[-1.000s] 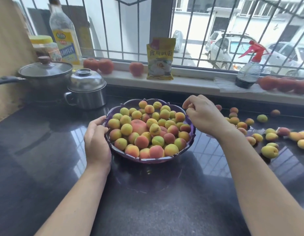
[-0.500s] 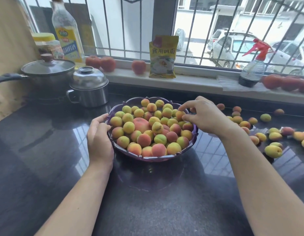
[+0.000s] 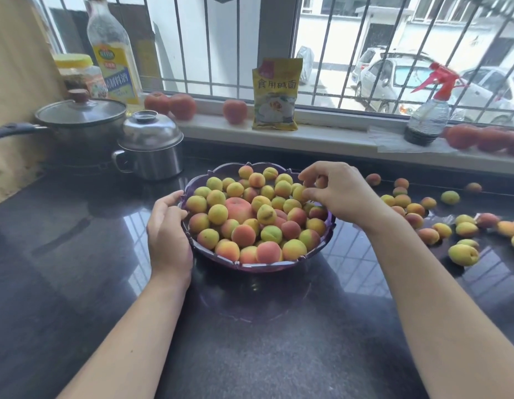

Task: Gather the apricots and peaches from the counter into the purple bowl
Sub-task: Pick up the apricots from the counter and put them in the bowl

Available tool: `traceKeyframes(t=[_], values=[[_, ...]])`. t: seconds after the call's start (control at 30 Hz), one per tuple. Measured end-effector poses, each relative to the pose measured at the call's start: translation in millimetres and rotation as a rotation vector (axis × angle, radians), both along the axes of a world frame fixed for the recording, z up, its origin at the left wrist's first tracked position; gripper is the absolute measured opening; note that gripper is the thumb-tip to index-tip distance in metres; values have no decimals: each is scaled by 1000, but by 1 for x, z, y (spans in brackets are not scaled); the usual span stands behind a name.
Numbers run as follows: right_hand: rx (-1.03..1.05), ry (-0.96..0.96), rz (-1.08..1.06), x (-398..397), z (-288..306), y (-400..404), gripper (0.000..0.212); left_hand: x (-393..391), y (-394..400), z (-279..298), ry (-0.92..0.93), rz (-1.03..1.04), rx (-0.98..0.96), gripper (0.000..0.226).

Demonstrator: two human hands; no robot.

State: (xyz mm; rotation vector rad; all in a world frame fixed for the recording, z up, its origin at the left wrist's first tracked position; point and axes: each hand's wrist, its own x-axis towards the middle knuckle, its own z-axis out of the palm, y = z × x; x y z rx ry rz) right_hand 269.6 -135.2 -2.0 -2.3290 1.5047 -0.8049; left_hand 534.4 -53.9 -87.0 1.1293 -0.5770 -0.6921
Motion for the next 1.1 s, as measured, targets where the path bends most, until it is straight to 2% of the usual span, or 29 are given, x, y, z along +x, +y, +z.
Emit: traceKeyframes(t=[0.1, 0.23, 0.5, 0.87, 1.1], values=[[27, 26, 7, 1, 1, 0, 34, 0, -1, 0, 5, 2, 0, 40], [59, 110, 23, 1, 0, -1, 31, 0, -1, -1, 4, 5, 2, 40], [5, -26, -68, 8, -8, 0, 13, -1, 0, 1, -3, 3, 2, 41], [56, -18, -57, 5, -2, 3, 13, -2, 2, 3, 6, 3, -1, 42], [15, -234, -145, -8, 12, 2, 7, -4, 4, 5, 10, 3, -10, 48]])
